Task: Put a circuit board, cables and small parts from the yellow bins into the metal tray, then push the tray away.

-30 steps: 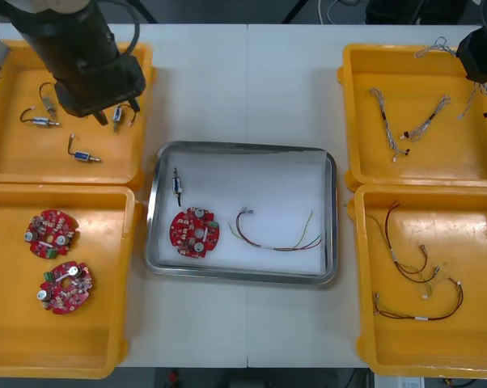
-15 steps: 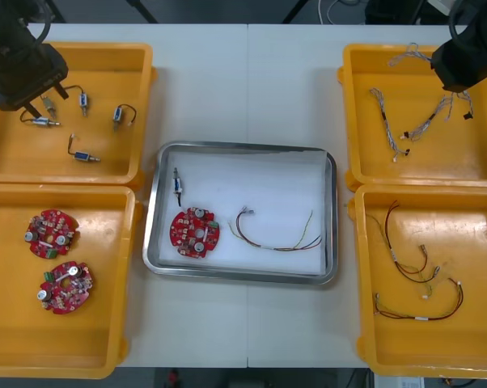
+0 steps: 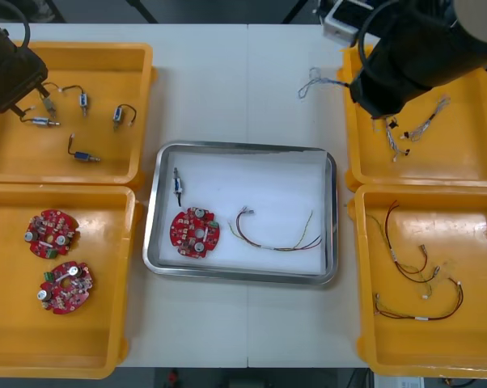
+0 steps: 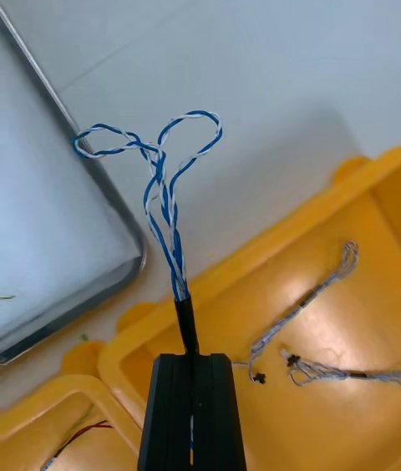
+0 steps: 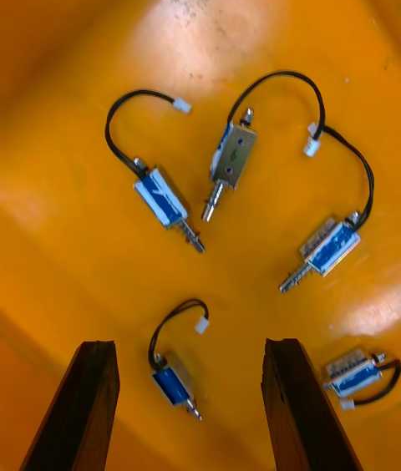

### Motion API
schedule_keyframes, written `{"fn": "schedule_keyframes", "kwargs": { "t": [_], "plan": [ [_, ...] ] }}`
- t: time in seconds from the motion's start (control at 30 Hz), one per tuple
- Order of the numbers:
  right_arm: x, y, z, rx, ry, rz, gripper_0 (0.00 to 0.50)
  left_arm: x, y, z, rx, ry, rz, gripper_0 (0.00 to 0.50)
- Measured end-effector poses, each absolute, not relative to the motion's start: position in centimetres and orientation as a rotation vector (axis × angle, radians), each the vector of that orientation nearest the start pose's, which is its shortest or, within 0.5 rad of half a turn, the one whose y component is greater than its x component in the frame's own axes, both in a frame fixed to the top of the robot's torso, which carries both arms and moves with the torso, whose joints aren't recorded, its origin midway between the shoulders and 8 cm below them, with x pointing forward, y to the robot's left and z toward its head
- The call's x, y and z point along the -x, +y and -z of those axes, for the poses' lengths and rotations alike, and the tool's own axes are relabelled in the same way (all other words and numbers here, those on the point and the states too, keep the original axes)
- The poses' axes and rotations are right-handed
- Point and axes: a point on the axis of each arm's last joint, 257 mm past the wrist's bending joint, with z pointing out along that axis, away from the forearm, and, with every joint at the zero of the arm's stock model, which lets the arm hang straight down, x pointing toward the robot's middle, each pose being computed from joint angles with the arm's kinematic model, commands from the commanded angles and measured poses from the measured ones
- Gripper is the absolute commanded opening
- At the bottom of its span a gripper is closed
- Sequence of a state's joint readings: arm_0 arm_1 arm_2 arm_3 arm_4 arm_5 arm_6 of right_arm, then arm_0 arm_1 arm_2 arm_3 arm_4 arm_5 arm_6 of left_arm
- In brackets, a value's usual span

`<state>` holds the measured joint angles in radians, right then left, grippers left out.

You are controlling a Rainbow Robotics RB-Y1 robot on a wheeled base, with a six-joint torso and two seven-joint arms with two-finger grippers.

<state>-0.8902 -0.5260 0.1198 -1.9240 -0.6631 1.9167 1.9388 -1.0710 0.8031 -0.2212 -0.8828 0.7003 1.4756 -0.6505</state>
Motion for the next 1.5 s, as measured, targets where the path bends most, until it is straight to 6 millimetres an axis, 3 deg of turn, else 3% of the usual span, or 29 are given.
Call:
{"fn": "schedule_keyframes", "kwargs": {
  "t": [0.27, 0.47, 0.63, 0.83, 1.1, 1.5],
  "plan": [
    [-48.3, -10.6, 7.6, 1.419, 2.1, 0.227, 0.0, -60.8, 44.1, 13.5, 1.172, 2.338, 0.117, 0.5],
    [-47.2, -8.2, 10.7, 1.539, 2.083, 0.306, 0.0, -61.6, 45.8, 14.5, 1.172, 2.288, 0.1, 0.5],
    [-46.9, -6.4, 13.0, 1.638, 2.009, 0.397, 0.0, -62.2, 45.6, 15.3, 1.167, 2.273, 0.104, 0.5],
    [-48.1, -3.8, 15.4, 1.705, 1.877, 0.427, 0.0, -63.2, 45.0, 16.1, 1.155, 2.251, 0.127, 0.5],
    [-49.5, -4.1, 20.0, 1.773, 1.885, 0.46, 0.0, -63.8, 44.9, 16.7, 1.116, 2.241, 0.097, 0.5],
    [-50.5, -5.6, 23.1, 1.785, 1.935, 0.46, 0.0, -64.1, 44.8, 17.3, 1.065, 2.244, 0.042, 0.5]
  ]
}}
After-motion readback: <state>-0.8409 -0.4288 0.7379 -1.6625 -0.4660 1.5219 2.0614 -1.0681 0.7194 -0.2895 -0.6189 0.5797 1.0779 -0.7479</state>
